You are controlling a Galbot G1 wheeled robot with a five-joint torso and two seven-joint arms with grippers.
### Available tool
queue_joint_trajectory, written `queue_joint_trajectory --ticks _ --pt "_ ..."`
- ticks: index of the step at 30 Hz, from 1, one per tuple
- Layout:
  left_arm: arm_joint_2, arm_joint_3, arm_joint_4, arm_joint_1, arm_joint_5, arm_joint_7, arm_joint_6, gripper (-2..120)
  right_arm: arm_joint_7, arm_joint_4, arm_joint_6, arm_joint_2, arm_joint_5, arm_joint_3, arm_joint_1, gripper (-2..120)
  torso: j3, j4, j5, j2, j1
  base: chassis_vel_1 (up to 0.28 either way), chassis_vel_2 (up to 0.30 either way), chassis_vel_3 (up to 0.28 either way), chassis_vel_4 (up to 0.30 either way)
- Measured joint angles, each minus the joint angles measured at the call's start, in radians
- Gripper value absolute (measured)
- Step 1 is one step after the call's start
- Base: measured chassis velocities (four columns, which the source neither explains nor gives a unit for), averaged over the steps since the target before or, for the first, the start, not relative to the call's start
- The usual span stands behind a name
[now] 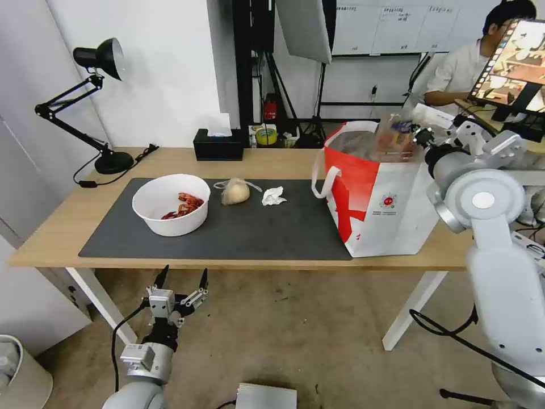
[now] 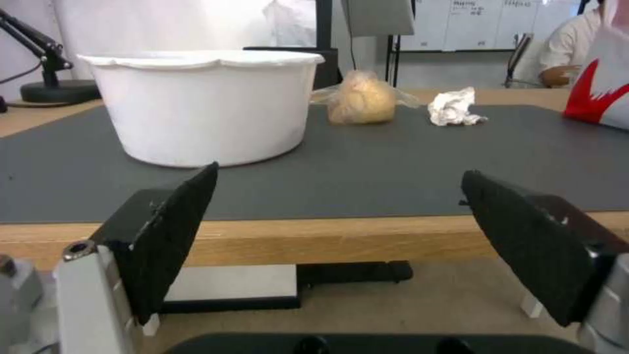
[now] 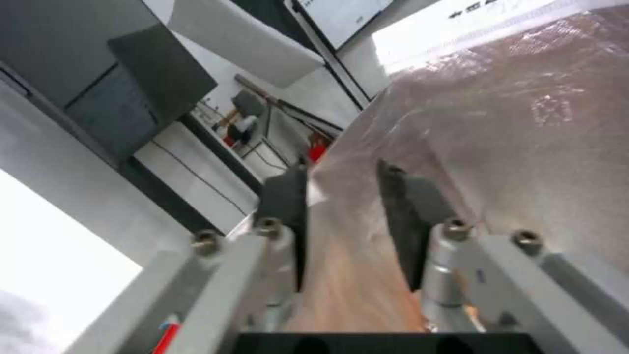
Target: Pick up the trash from the table and place it into the takeout bag.
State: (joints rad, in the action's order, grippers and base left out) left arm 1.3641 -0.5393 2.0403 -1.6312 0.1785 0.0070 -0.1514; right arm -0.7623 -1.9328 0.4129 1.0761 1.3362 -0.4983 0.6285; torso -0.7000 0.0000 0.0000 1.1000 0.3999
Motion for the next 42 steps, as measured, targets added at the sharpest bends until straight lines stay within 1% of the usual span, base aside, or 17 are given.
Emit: queue_joint_trajectory --ticks 7,8,11,12,15,20,21,23,25,26,28,29,31,32,35,36,42 --pt "0.002 0.006 -0.003 0.0 -0.003 0.0 -0.002 100 0.012 -0.025 0.001 -0.016 0.01 -0.019 0.004 60 0.0 0.0 0.0001 0.0 0.0 0.0 0.0 0.0 0.0" --pt "0.002 0.006 -0.003 0.0 -0.003 0.0 -0.002 100 0.012 -0.025 0.001 -0.016 0.01 -0.019 0.004 60 0.0 0.0 0.0001 0.0 0.0 0.0 0.0 0.0 0.0" --pt "0.003 0.007 -0.003 0.0 -0.004 0.0 -0.002 100 0.093 -0.079 -0.018 -0.03 0.061 -0.029 0.004 76 0.0 0.0 0.0 0.0 0.0 0.0 0.0 0.0 0.0" --pt "0.003 0.007 -0.003 0.0 -0.004 0.0 -0.002 100 0.093 -0.079 -0.018 -0.03 0.061 -0.029 0.004 76 0.0 0.0 0.0 0.0 0.0 0.0 0.0 0.0 0.0" --pt "0.003 0.007 0.0 -0.001 -0.004 0.0 -0.002 100 0.224 -0.138 -0.059 -0.062 0.09 -0.014 0.01 89 0.0 0.0 -0.0001 0.0 0.0 0.0 0.0 0.0 0.0" --pt "0.003 0.002 0.002 -0.002 -0.005 0.0 -0.003 100 0.379 -0.236 -0.078 -0.136 0.091 0.054 0.051 100 0.0 0.0001 -0.0003 0.0 0.0 0.0 0.0 0.0 0.0" --pt "0.003 0.002 0.002 -0.002 -0.005 0.0 -0.003 100 0.379 -0.236 -0.078 -0.136 0.091 0.054 0.051 100 0.0 0.0001 -0.0003 0.0 0.0 0.0 0.0 0.0 0.0" --pt "0.004 -0.001 0.003 -0.002 -0.006 0.0 -0.005 100 0.476 -0.284 -0.081 -0.186 -0.021 0.1 0.117 100 0.0 0.0004 -0.0003 0.0 0.0 0.0 0.0 0.0 0.0" --pt "0.004 -0.001 0.003 -0.002 -0.007 0.0 -0.005 100 0.493 -0.289 -0.082 -0.194 -0.053 0.106 0.131 100 0.0 0.0002 0.0 0.0 0.0 0.0 0.0 0.0 0.0" --pt "0.006 -0.002 0.002 -0.002 -0.009 0.0 -0.007 100 0.549 -0.309 -0.09 -0.227 -0.202 0.121 0.191 100 0.0 0.0002 0.0001 0.0 0.0 0.0 0.0 0.0 0.0" --pt "0.01 -0.003 -0.005 -0.002 -0.015 0.0 -0.014 100 0.59 -0.337 -0.108 -0.262 -0.352 0.123 0.285 100 0.0 0.0 0.0001 0.0 0.0 0.0 0.0 0.0 0.0" --pt "0.01 -0.003 -0.005 -0.002 -0.015 0.0 -0.014 100 0.59 -0.337 -0.108 -0.262 -0.352 0.123 0.285 100 0.0 0.0 0.0001 0.0 0.0 0.0 0.0 0.0 0.0" --pt "0.017 -0.009 -0.017 -0.002 -0.036 -0.001 -0.031 100 0.591 -0.369 -0.134 -0.287 -0.486 0.116 0.394 100 0.0 0.0 -0.0001 0.0 0.0 0.0 0.0 0.0 0.0" --pt "0.017 -0.009 -0.017 -0.002 -0.036 -0.001 -0.031 100 0.591 -0.369 -0.134 -0.287 -0.486 0.116 0.394 100 0.0 0.0 -0.0001 0.0 0.0 0.0 0.0 0.0 0.0" --pt "0.023 -0.017 -0.024 -0.007 -0.051 -0.002 -0.046 100 0.551 -0.392 -0.194 -0.291 -0.645 0.092 0.562 100 0.0 -0.0001 0.0 0.0 0.0 0.0 0.0 0.0 0.0" --pt "0.023 -0.017 -0.024 -0.007 -0.051 -0.002 -0.046 100 0.551 -0.392 -0.194 -0.291 -0.645 0.092 0.562 100 0.0 -0.0001 0.0 0.0 0.0 0.0 0.0 0.0 0.0" --pt "0.027 -0.028 -0.031 -0.01 -0.052 -0.003 -0.058 100 0.537 -0.389 -0.344 -0.239 -0.815 0.035 0.773 100 0.0 0.0002 -0.0002 0.0 0.0 0.0 0.0 0.0 0.0"
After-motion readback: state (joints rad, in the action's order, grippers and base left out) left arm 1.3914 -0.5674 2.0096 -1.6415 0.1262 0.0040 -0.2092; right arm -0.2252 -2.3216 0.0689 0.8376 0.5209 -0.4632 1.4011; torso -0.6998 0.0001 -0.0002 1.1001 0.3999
